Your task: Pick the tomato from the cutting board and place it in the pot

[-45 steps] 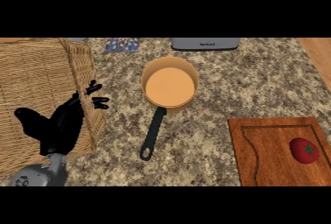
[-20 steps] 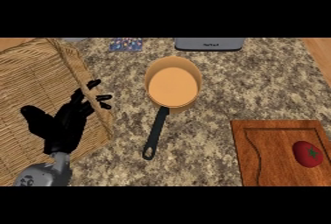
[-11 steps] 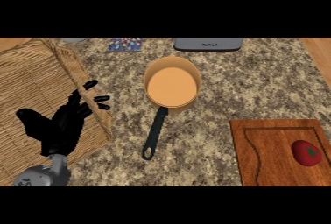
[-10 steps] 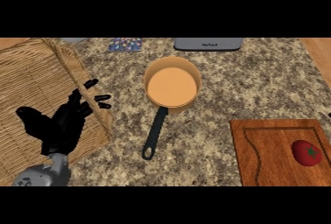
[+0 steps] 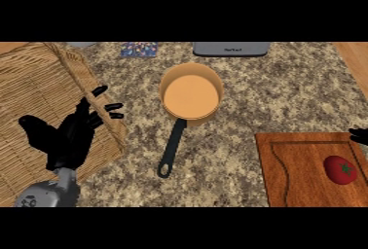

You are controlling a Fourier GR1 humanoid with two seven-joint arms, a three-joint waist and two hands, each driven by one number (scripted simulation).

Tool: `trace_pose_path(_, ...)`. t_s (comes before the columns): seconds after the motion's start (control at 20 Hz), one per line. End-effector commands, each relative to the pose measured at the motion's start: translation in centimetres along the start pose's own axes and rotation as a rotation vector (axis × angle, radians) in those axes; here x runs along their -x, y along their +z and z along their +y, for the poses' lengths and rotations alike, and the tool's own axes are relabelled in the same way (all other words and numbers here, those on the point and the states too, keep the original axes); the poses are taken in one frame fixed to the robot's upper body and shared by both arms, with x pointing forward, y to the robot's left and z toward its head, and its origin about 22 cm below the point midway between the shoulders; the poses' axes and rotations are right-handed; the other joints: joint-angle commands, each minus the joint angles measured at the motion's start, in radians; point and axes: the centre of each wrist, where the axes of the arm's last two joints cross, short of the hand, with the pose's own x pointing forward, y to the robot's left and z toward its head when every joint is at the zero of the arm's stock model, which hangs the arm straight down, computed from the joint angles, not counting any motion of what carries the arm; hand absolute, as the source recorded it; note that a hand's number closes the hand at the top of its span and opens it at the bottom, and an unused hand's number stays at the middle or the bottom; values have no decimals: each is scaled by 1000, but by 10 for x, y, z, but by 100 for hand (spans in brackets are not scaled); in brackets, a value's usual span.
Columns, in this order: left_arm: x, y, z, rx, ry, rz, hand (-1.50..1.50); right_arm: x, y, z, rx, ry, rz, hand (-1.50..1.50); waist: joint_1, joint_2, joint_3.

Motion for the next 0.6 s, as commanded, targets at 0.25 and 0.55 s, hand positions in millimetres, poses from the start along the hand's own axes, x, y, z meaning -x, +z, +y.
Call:
trace_pose_path(0.25,0,10,-7,9,-13,-6,0,3,-23,25,-47,25,65,-150,5,0,1)
trace_pose_path(0.55,1,-7,-1,-17,-8,-1,0,4,-33,43,-103,112,76,-150,1,0,1)
